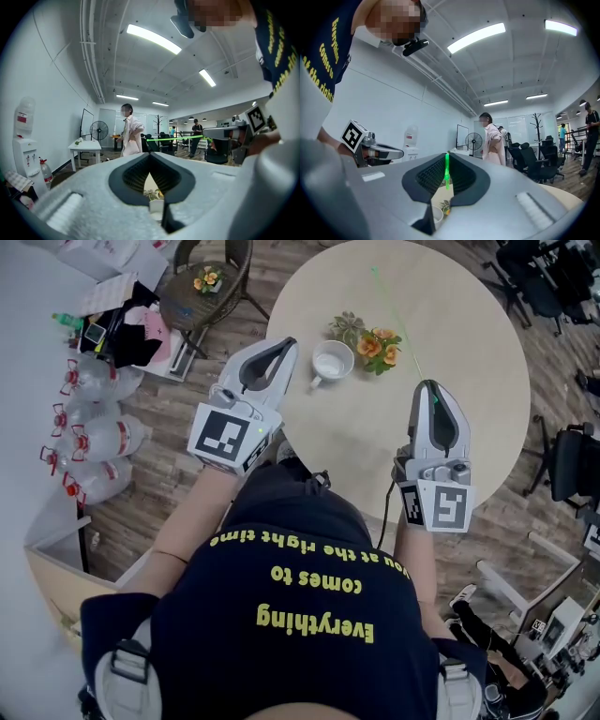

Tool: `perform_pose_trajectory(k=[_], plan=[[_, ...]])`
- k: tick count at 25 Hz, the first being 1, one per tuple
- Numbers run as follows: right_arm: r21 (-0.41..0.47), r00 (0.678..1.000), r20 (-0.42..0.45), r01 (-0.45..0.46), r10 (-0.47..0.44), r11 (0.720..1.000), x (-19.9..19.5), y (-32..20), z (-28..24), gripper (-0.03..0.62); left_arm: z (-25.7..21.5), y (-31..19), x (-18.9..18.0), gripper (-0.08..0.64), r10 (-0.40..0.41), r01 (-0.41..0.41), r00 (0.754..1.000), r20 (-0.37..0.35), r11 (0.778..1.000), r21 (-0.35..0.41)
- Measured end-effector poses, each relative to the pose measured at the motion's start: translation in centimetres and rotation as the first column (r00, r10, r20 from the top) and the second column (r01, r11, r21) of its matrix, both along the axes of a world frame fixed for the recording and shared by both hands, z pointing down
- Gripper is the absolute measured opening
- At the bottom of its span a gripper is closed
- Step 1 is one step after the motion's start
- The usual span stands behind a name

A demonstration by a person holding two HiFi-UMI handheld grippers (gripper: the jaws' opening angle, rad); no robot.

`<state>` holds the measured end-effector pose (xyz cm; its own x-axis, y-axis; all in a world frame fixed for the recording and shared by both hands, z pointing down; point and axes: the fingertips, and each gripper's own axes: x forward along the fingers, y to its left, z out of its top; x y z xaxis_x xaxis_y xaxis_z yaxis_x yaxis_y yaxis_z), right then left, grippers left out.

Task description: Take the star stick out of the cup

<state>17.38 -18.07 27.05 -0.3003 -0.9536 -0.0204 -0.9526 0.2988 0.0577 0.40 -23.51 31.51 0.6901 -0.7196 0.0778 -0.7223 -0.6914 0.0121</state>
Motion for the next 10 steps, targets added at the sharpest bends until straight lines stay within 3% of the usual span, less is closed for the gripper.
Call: perform_pose_trajectory(k=[10], plan=[[-0.001,1.0,0.003,-0.003,0.003,1.0,0.01,-0.22,0.09,0.028,0.24,-0.12,-0.09,0.0,-0.003,0.003,1.0,0.01,1.0,-0.004]])
